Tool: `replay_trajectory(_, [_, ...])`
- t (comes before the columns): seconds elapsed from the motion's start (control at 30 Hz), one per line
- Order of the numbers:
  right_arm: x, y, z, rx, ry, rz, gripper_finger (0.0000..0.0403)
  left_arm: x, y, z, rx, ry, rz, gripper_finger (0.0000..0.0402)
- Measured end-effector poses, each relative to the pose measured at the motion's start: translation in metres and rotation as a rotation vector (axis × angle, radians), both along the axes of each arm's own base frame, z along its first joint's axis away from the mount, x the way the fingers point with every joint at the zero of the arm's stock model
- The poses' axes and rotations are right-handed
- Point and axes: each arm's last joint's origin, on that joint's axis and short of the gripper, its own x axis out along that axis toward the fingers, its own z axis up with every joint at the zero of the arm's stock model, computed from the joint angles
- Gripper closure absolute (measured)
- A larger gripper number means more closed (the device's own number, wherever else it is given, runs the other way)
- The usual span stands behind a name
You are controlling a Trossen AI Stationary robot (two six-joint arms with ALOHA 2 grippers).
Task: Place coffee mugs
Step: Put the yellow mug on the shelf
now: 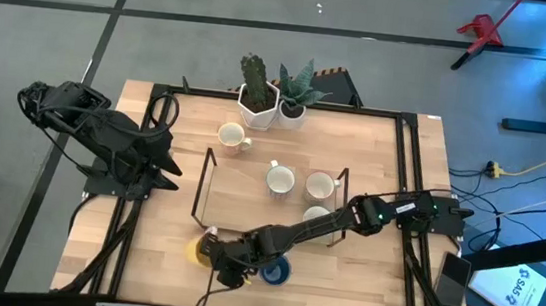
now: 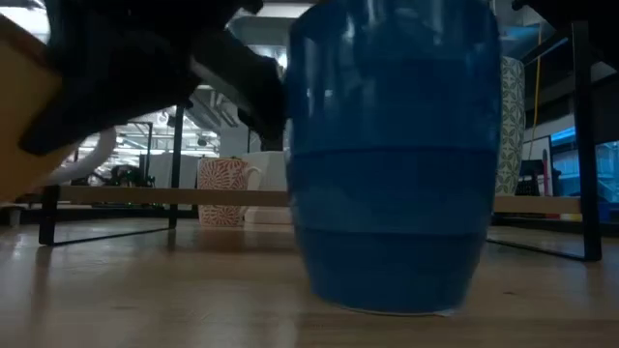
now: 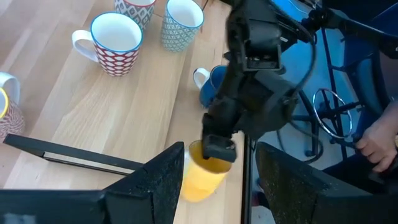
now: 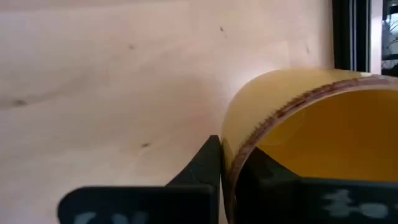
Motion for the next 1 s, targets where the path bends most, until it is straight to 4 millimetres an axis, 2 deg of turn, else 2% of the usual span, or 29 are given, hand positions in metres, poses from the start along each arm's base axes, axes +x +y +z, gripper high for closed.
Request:
replay_trajectory(0.13, [-0.012, 0.016, 0.01, 0.024, 0.017, 0.027, 0.0397, 0.0, 0.0, 0.0, 0.0, 0.002, 0.001, 0.0208])
replay_trajectory(0.23, [-0.022, 0.021, 0.031, 0.124, 0.049, -0.015, 0.0399, 0.0, 0.0, 0.0, 0.0, 0.002, 0.001, 0.0208])
replay_trajectory(0.33, [-0.036, 0.014, 0.067, 0.226, 0.084, -0.138, 0.04, 0.0, 0.0, 0.0, 0.0, 0.002, 0.002, 0.0208])
replay_trajectory(0.47, [-0.065, -0.006, 0.128, 0.302, 0.082, -0.316, 0.0401, 0.0, 0.001, 0.0, 0.01, -0.003, 0.016, 0.0208])
replay_trajectory(0.5, [-0.071, -0.01, 0.137, 0.312, 0.098, -0.355, 0.0401, 0.0, 0.001, 0.0, 0.014, -0.005, 0.021, 0.0208])
replay_trajectory(0.57, [-0.082, -0.019, 0.14, 0.296, 0.175, -0.454, 0.0401, 0.0, 0.001, 0.0, 0.021, -0.008, 0.028, 0.0208])
replay_trajectory(0.63, [-0.09, -0.023, 0.135, 0.272, 0.26, -0.526, 0.0401, 0.0, 0.001, 0.0, 0.031, -0.012, 0.04, 0.0208])
replay_trajectory(0.77, [-0.102, -0.025, 0.139, 0.276, 0.334, -0.582, 0.0402, 0.0, 0.002, 0.0, 0.046, -0.019, 0.06, 0.0208])
replay_trajectory(0.93, [-0.101, -0.028, 0.117, 0.242, 0.448, -0.708, 0.0402, 0.001, 0.002, 0.0, 0.05, -0.02, 0.064, 0.0208])
replay_trajectory(1.0, [-0.103, -0.034, 0.116, 0.246, 0.49, -0.755, 0.0402, 0.001, 0.003, 0.0, 0.053, -0.022, 0.069, 0.0208])
